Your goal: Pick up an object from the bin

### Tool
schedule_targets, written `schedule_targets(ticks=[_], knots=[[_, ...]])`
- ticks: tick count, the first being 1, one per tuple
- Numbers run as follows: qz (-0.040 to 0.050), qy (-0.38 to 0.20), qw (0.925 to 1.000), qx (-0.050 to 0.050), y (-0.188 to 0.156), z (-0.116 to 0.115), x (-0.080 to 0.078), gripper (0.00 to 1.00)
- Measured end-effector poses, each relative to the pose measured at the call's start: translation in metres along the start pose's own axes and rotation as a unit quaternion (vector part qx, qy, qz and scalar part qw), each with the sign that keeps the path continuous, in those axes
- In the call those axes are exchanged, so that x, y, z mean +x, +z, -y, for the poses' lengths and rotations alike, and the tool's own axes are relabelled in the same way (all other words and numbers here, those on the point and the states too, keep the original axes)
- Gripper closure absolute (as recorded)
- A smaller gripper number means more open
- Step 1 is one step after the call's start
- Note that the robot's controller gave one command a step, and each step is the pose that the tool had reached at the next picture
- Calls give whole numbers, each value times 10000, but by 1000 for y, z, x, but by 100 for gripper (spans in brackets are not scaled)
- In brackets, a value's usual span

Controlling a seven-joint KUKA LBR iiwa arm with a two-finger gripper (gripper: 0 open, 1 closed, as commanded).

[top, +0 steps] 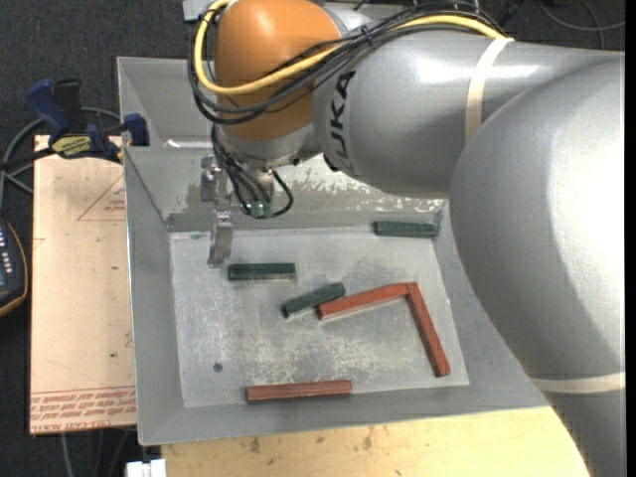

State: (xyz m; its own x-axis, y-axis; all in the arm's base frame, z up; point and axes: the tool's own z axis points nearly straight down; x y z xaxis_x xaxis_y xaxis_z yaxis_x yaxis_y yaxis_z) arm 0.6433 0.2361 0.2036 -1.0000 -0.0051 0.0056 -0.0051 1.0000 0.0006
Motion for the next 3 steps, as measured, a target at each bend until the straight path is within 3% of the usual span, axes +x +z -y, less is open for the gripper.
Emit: schedule_targets(ticks=[1, 2, 3], knots=[[-1, 71, 10000, 12, 139, 84, 2, 0], [53, 270, 9996, -10, 102, 86, 0, 0], [36, 849, 9964, -8, 98, 94, 3, 0]])
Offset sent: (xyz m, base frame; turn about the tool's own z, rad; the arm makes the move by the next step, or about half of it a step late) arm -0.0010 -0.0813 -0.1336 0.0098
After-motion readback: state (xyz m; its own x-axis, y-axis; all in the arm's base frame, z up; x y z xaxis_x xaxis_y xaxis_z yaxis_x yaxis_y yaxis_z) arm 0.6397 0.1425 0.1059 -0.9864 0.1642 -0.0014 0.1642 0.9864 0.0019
